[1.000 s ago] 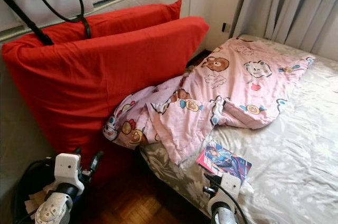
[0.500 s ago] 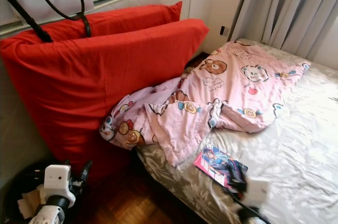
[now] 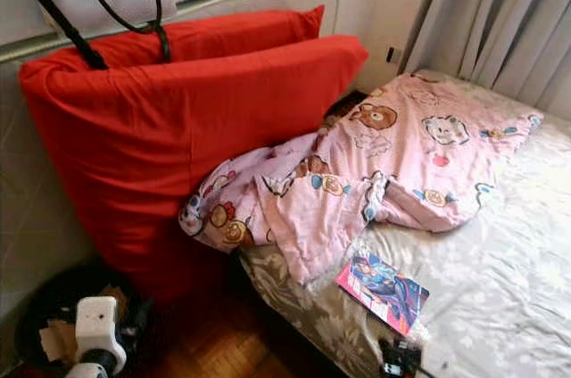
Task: Clean up the room
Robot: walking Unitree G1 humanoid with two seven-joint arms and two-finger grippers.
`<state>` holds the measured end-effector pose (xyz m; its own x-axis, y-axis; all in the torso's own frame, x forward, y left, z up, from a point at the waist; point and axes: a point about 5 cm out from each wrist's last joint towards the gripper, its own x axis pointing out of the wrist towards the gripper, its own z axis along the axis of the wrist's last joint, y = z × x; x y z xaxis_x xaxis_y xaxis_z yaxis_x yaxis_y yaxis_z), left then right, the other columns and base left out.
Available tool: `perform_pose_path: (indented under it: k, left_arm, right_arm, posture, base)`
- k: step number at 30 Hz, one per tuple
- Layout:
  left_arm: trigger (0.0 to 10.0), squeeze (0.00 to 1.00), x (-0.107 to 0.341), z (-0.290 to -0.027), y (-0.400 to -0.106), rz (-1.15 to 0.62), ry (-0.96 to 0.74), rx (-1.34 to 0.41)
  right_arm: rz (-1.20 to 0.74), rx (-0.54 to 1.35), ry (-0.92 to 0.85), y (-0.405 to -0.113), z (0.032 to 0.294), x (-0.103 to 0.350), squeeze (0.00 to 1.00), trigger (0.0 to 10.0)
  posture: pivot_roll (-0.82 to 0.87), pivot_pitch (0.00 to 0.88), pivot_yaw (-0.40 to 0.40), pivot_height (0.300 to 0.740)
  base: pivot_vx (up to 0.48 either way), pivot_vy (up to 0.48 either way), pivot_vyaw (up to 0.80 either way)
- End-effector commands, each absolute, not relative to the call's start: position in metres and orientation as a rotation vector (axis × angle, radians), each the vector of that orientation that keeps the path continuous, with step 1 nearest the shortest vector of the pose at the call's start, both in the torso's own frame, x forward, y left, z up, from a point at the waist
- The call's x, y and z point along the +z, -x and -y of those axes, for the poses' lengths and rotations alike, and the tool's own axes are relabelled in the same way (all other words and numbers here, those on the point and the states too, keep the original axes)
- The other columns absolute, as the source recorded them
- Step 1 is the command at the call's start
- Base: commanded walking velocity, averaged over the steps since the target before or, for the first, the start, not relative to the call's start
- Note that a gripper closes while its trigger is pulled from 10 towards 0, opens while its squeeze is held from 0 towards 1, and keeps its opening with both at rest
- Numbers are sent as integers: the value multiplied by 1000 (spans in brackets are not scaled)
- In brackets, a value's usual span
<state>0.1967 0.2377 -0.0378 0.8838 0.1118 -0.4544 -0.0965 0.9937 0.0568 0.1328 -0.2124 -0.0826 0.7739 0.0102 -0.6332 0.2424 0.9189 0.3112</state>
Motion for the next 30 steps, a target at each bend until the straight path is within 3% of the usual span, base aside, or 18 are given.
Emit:
perform_pose_path:
  k: [1,6,13,18,19,30]
  left_arm:
    - [10000,0,-47,-241,-191,-557,-19,112]
    - [10000,0,-70,-225,-178,-752,-33,46]
    - [10000,0,-74,-218,-179,-790,-10,69]
    - [10000,0,-78,-234,-165,-842,-10,101]
    - [10000,0,-79,-238,-161,-853,-9,112]
    - [10000,0,-85,-261,-131,-947,-8,172]
  right_arm:
    - [-756,-142,-376,-129,208,-89,0,10000]
    - [-805,-139,-356,-138,200,-92,0,10000]
    - [-869,-48,-218,-144,196,-93,0,10000]
    - [-867,-70,-199,-149,201,-91,0,10000]
    - [-860,-71,-203,-150,200,-91,1000,10000]
    - [-857,-82,-198,-141,208,-92,1000,10000]
  posture:
    - [67,0,-12,740]
    - [61,0,-27,740]
    - [49,0,-35,740]
    - [44,0,-37,740]
    - [40,0,-36,740]
    - [34,0,-36,740]
  base:
    - [0,0,0]
    - [0,0,0]
    - [0,0,0]
    - [0,0,0]
    - [0,0,0]
    - [0,0,0]
